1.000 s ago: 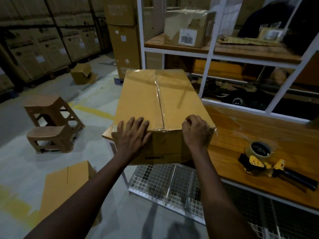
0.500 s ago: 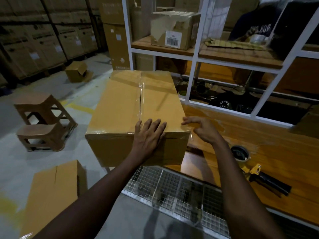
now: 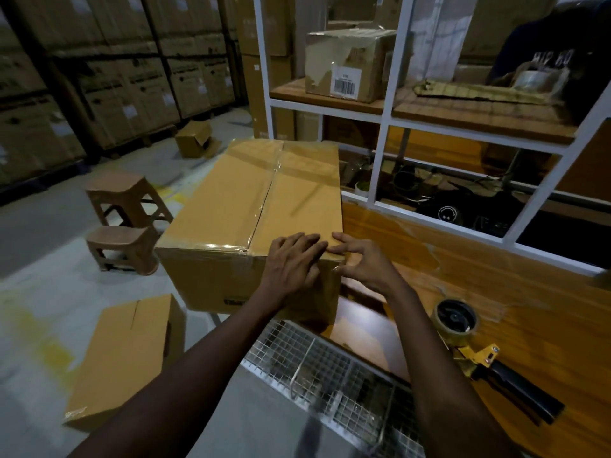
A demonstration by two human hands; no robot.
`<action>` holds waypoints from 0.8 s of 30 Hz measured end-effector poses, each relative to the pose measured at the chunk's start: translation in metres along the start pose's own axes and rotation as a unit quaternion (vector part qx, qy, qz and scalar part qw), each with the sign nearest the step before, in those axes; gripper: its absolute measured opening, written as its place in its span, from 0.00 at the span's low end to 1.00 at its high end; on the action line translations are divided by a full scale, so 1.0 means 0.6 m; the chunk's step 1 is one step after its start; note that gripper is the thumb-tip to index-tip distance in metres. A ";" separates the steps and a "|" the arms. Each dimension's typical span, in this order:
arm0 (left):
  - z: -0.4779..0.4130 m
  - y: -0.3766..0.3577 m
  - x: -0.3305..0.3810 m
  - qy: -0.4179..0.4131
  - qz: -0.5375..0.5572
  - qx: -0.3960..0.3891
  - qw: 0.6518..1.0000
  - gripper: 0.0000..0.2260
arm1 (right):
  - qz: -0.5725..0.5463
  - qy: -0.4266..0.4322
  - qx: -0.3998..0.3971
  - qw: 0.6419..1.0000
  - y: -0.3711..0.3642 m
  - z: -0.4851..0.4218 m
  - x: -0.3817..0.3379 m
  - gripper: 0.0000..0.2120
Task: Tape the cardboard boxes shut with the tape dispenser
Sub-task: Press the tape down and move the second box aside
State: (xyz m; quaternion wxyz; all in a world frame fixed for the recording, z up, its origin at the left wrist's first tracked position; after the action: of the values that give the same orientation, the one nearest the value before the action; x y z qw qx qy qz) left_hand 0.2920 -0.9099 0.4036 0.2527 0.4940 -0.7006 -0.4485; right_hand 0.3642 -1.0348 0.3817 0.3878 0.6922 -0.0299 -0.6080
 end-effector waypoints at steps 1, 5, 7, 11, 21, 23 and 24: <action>0.004 -0.002 0.001 -0.003 0.003 -0.006 1.000 0.26 | 0.011 0.007 0.014 1.000 0.001 -0.004 0.003 0.20; 0.016 -0.013 0.005 -0.003 -0.015 -0.039 0.999 0.31 | 0.050 0.037 0.072 0.995 0.006 -0.013 0.002 0.15; 0.016 -0.015 0.005 0.008 -0.019 -0.040 0.999 0.32 | 0.057 0.043 0.096 0.993 0.005 -0.011 0.000 0.11; 0.013 -0.022 0.012 0.061 -0.029 -0.034 0.997 0.37 | 0.022 0.036 0.115 0.993 0.003 -0.009 -0.010 0.09; 0.005 -0.013 0.009 0.075 -0.068 0.034 0.994 0.22 | -0.024 -0.008 0.213 0.977 0.004 -0.015 -0.006 0.23; 0.002 -0.010 0.009 0.069 -0.065 0.038 0.995 0.20 | -0.024 -0.021 0.246 0.969 0.001 -0.012 -0.007 0.24; 0.004 -0.010 0.007 0.068 -0.061 0.040 0.995 0.19 | -0.022 -0.025 0.267 0.963 0.000 -0.008 -0.008 0.26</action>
State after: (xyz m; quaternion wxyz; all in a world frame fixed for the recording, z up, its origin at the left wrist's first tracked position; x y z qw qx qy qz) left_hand 0.2915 -0.9134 0.3968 0.2520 0.5750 -0.6675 -0.4003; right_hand 0.3672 -1.0299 0.3858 0.1743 0.7559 -0.1858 -0.6030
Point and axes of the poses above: each hand's wrist, its own z-axis away from the middle knuckle, its own y-axis out of the back of the hand, x = y × z, the point moved 9 cm from there along -z, towards the middle knuckle, and after that the axes turned 13 degrees about -y, right-handed, at the moved point
